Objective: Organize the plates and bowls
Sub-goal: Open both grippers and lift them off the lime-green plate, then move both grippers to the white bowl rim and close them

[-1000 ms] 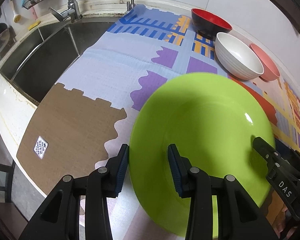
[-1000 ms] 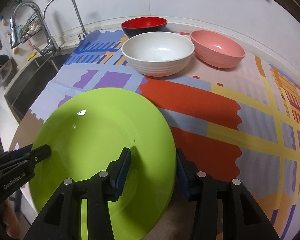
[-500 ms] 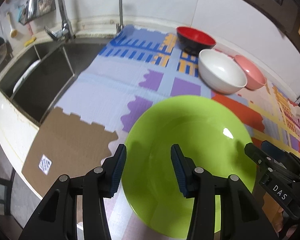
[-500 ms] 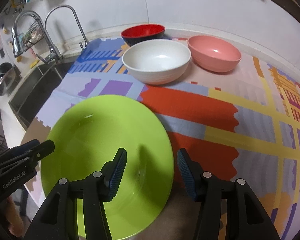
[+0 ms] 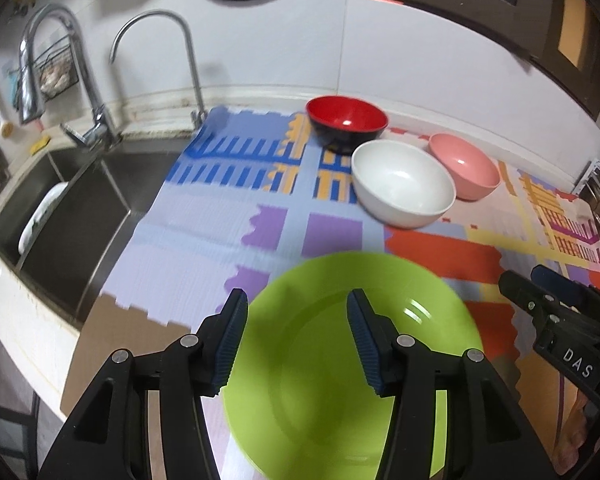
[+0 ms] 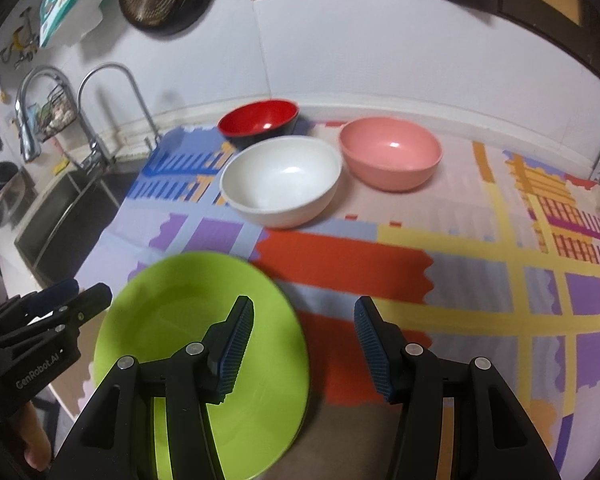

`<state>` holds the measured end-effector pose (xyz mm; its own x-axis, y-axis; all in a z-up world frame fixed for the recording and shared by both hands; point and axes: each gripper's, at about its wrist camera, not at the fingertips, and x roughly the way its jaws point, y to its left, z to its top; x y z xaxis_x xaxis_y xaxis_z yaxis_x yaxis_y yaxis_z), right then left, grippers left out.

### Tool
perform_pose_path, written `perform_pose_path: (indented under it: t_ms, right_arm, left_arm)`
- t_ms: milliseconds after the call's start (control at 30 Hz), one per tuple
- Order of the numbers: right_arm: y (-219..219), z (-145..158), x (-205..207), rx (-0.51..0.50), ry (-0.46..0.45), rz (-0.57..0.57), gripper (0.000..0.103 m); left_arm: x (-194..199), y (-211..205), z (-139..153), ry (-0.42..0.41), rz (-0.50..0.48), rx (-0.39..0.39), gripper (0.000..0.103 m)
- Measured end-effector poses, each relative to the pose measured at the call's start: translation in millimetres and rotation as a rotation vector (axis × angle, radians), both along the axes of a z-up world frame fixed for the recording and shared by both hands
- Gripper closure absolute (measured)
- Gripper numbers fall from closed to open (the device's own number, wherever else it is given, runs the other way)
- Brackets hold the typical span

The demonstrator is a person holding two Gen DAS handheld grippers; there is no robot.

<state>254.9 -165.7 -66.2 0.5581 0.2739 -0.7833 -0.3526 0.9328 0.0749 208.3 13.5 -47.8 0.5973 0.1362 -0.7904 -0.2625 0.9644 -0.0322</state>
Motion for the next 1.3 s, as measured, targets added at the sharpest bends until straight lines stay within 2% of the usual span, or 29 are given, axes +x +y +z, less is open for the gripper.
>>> perform_pose_path:
  t_ms: [300,567,900,1167,1300]
  right_arm:
    - [-1.3,20.9,18.8,0.01,-0.063,-0.041,0.049]
    - [5.7,27.0,44.8,0.025,-0.089,-0.065,0.049]
    - [18.2,9.6,85.6,0.034,-0.041,-0.074,0.049]
    - [21.6,-13.2,115.4,0.027,0.022,-0.088,0.05]
    - [22.4,-24.1,127.3,0.026,0.052,-0.088,0.054]
  left_arm:
    - [34.3,-1.8,16.9,-0.034,-0.068,0.031,0.052]
    - [76.7,3.6,17.1,-0.027,-0.124,0.038,0.052]
    - [124.0,9.0,2.3,-0.003,-0.179,0.021,0.052]
    - [162.4,8.4,-27.7,0.062,-0.222,-0.017,0.052]
    - [174.8,7.0,-38.7,0.089,-0.231,-0.022,0.052]
